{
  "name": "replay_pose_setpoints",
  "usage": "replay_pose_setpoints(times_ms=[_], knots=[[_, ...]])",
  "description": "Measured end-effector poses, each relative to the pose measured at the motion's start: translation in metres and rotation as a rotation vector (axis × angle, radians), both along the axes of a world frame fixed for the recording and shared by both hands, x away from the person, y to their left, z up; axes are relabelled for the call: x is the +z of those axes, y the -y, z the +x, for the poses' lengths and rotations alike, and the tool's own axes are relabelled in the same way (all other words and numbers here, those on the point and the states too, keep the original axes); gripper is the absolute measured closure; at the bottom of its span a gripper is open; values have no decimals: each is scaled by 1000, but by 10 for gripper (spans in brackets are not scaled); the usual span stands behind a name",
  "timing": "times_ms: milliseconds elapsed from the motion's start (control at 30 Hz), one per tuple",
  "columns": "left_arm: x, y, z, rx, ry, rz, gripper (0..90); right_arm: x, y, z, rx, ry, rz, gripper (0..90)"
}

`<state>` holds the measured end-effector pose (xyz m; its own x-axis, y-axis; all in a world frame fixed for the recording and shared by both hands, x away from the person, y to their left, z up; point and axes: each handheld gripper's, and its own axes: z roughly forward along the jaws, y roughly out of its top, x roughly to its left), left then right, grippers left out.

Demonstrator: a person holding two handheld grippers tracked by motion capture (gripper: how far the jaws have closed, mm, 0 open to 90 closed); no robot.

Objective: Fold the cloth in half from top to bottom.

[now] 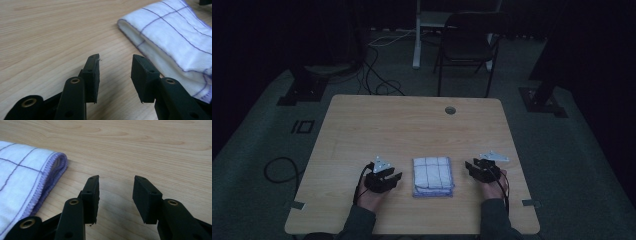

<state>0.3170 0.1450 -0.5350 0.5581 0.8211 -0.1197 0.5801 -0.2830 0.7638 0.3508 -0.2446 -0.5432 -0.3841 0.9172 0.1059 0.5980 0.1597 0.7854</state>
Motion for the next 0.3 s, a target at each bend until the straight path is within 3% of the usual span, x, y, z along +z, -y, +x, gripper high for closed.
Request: replay_pose_setpoints(times_ms=[300], knots=[[0,-7,3,33,-9,17,578,0,6,1,-24,-5,6,564]])
